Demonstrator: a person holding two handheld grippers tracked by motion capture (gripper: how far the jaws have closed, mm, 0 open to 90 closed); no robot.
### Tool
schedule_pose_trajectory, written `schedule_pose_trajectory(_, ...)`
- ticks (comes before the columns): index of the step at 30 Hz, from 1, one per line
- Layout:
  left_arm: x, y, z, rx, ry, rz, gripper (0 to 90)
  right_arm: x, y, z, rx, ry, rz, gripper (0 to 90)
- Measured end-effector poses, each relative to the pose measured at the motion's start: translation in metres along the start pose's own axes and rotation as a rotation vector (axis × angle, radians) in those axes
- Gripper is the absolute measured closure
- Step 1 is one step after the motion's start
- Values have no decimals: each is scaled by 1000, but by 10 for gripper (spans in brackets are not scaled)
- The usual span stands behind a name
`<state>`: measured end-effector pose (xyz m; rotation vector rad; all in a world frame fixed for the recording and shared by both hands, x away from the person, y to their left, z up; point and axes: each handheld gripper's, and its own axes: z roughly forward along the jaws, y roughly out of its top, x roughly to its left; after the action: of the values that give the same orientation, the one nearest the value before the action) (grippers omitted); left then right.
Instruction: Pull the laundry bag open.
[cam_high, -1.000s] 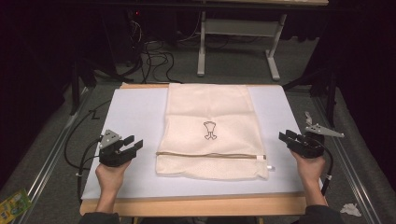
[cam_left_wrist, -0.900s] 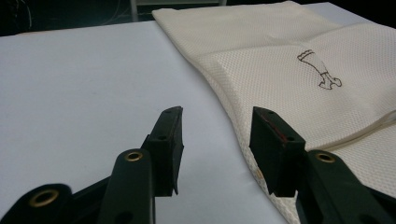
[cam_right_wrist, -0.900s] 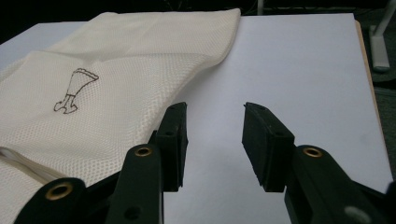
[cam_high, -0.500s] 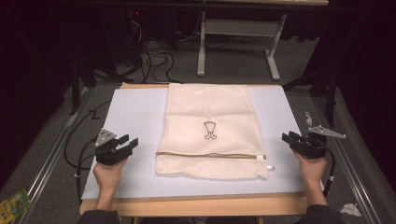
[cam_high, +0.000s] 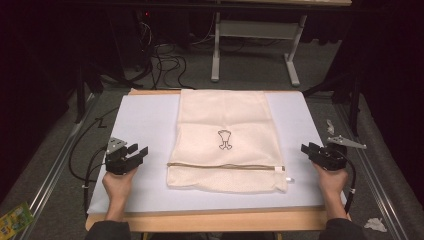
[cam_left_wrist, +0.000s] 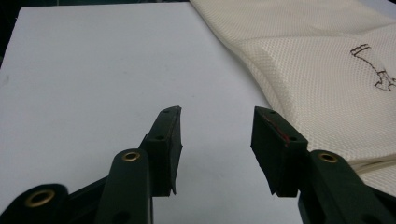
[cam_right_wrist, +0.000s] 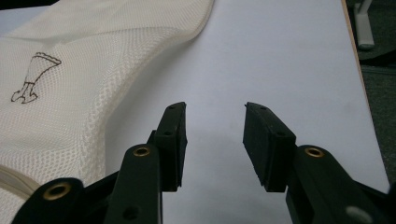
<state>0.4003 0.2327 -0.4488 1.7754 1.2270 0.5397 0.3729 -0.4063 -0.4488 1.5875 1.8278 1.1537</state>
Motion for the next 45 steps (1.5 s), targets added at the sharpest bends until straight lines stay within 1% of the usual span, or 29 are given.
schedule_pose_trajectory(4, 1, -1, 6, 5, 13, 6, 530, 0, -2, 4, 10, -9, 2, 604)
schedule_pose_trajectory(7, 1, -2, 9, 6, 13, 0, 530, 0, -3, 9, 15, -16, -9, 602)
schedule_pose_trajectory(8, 2, -2, 11, 5, 12, -4, 529, 1, -4, 9, 19, -19, -5, 601)
schedule_pose_trajectory(10, 3, -4, 14, 6, 18, -15, 527, 1, -4, 12, 25, -26, -18, 600)
schedule_pose_trajectory(12, 3, -4, 16, 8, 22, -20, 528, 2, -5, 14, 35, -32, -14, 599)
schedule_pose_trajectory(16, 4, -5, 20, 7, 29, -21, 526, 3, -6, 15, 40, -39, -23, 598)
schedule_pose_trajectory(17, 4, -5, 21, 9, 32, -19, 525, 3, -6, 16, 36, -40, -33, 598)
schedule_pose_trajectory(19, 3, -6, 23, 7, 39, -18, 523, 4, -6, 17, 38, -43, -33, 598)
schedule_pose_trajectory(22, 4, -7, 25, 16, 49, -4, 519, 4, -8, 20, 32, -42, -33, 597)
schedule_pose_trajectory(27, 4, -10, 31, 17, 67, 3, 516, 4, -10, 23, 28, -37, -23, 593)
schedule_pose_trajectory(30, 3, -12, 33, 21, 76, 20, 514, 4, -11, 25, 26, -35, -21, 589)
schedule_pose_trajectory(31, 3, -12, 34, 20, 75, 23, 513, 4, -12, 25, 22, -33, -26, 588)
schedule_pose_trajectory(33, 2, -13, 36, 13, 80, 31, 512, 6, -13, 26, 23, -40, -23, 583)
schedule_pose_trajectory(37, 0, -16, 38, 18, 86, 52, 509, 5, -15, 27, 22, -48, -39, 561)
schedule_pose_trajectory(38, -1, -16, 38, 18, 89, 58, 507, 6, -15, 27, 21, -50, -22, 553)
schedule_pose_trajectory(39, -2, -16, 38, 10, 93, 64, 505, 5, -15, 27, 13, -50, -22, 544)
schedule_pose_trajectory(40, -2, -17, 38, 9, 94, 72, 503, 5, -16, 26, 12, -50, -8, 533)
schedule_pose_trajectory(41, -3, -17, 38, 7, 96, 78, 495, 4, -16, 25, 3, -50, -11, 523)
schedule_pose_trajectory(42, -4, -18, 38, 6, 100, 84, 486, 4, -17, 25, -2, -52, 2, 513)
schedule_pose_trajectory(43, -5, -18, 38, 5, 103, 90, 482, 4, -17, 24, -7, -55, 2, 501)
schedule_pose_trajectory(45, -4, -18, 38, 9, 102, 87, 475, 4, -18, 24, -8, -66, 2, 496)
